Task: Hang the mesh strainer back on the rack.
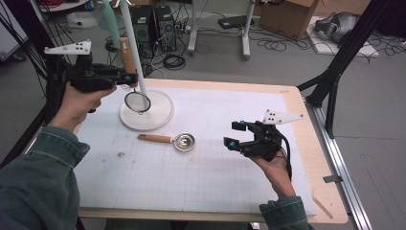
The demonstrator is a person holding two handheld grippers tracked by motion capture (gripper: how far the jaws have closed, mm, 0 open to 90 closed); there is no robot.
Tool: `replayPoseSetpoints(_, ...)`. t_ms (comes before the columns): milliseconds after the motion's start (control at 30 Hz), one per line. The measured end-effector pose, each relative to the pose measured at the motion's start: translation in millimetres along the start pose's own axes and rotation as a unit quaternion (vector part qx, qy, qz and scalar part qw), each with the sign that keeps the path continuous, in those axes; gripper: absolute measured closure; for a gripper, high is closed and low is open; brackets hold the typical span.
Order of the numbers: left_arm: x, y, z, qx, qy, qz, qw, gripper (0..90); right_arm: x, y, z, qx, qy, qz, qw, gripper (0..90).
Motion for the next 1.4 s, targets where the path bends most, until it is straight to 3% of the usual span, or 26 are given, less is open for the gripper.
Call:
replayPoseSetpoints(367,-4.5,18.1,28.7,-0.009,-0.015,-0.004,0.9998,71.7,-2.6,-6.9,0.5,0.013,-0.003,-0.007,0.9999,22.9)
replayPoseSetpoints(700,-7.2,28.0,51.1,-0.015,-0.028,-0.016,0.9994,71.7,-4.4,-11.7,5.1,0.013,-0.005,-0.013,0.9998,22.8)
replayPoseSetpoints(867,-9.0,33.5,61.0,-0.022,-0.03,-0.01,0.9992,71.7,-4.5,-11.3,10.5,0.008,-0.008,-0.012,0.9999,22.7)
replayPoseSetpoints(1400,-1.1,53.1,61.0,-0.051,-0.04,-0.005,0.9979,71.7,-4.6,-11.9,15.7,0.004,-0.011,-0.009,0.9999,22.6)
Point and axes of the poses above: each handheld gripper's, and its own axes: x roughly forward along the jaws, z roughly out of its top, y roughly to its left, the point moved 9 cm from there along x, roughly forward along the jaws, and after that the axes turned 13 degrees about -x, right-handed, at the moved point
